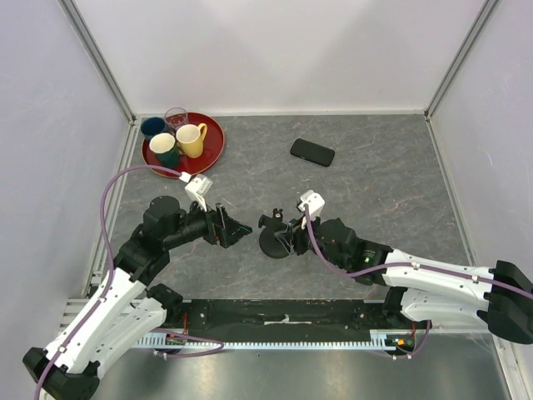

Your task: Place the phone on the phone stand

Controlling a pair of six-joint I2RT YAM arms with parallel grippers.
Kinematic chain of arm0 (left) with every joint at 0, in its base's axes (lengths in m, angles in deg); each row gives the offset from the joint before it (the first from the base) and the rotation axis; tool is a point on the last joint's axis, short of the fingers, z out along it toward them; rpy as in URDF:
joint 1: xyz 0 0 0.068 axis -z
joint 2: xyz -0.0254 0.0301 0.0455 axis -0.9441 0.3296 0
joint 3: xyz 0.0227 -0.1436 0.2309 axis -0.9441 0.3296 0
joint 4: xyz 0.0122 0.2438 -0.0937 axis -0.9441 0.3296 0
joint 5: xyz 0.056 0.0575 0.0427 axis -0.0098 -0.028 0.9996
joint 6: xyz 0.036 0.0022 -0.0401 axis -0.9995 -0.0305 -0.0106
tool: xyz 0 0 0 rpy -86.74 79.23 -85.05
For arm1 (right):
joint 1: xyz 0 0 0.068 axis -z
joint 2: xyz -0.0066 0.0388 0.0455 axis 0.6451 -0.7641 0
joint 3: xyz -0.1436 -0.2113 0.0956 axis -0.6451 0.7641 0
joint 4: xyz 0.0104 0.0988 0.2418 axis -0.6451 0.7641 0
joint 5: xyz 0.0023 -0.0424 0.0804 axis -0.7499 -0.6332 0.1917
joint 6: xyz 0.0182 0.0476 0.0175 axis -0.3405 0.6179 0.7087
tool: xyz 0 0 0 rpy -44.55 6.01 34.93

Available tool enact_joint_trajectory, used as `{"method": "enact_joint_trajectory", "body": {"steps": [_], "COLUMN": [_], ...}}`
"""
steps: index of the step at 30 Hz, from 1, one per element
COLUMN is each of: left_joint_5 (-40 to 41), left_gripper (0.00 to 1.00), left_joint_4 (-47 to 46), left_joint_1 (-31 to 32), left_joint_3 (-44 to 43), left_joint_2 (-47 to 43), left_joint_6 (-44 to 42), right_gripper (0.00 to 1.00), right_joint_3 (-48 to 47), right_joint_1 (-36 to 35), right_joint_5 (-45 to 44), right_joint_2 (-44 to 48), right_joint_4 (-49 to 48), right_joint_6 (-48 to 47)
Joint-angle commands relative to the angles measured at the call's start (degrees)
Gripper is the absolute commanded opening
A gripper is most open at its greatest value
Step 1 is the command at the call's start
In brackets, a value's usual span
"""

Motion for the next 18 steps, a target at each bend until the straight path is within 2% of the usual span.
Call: {"method": "enact_joint_trajectory", "body": {"steps": [1,4,5,7,10,14,15,16,18], "left_joint_5": [1.05,1.31,1.49,1.66,2.10,3.33,3.68,4.47,5.09], "left_gripper": [0.91,0.90,0.90,0.90,0.89,0.89,0.89,0.89,0.88], "left_joint_4": [-0.82,-0.30,-0.12,0.32,0.67,1.81,2.25,2.60,3.04], "left_joint_1": [0.21,0.21,0.21,0.21,0.21,0.21,0.21,0.13,0.21], "left_joint_3": [1.10,0.40,0.13,-0.22,0.04,-0.13,-0.83,-1.18,-1.89], "left_joint_2": [-0.71,-0.19,-0.01,0.16,-1.23,-3.35,-3.61,-3.70,-3.79], "left_joint_6": [1.23,0.36,0.18,0.09,0.53,0.27,-0.26,-0.52,-0.70], "right_gripper": [0.42,0.25,0.14,0.02,0.00,0.00,0.00,0.00,0.00], "right_joint_3": [-2.01,-2.27,-2.27,-2.10,-1.75,0.45,0.97,0.63,-3.47], "right_joint_1": [-0.21,-0.21,-0.12,-0.21,-0.21,-0.12,-0.04,0.05,0.14], "right_joint_5": [-2.33,-2.77,-3.12,-3.21,-1.64,9.77,15.98,18.30,25.92], "right_joint_2": [-0.57,-1.01,-1.27,-1.88,-2.59,-2.85,-3.12,-4.42,-6.97], "right_joint_4": [-3.16,-3.42,-3.69,-4.56,-7.01,-15.62,-17.47,-19.40,-18.11], "right_joint_6": [-0.70,-2.10,-2.54,-3.95,-6.66,-13.52,-14.75,-15.80,-18.53]}}
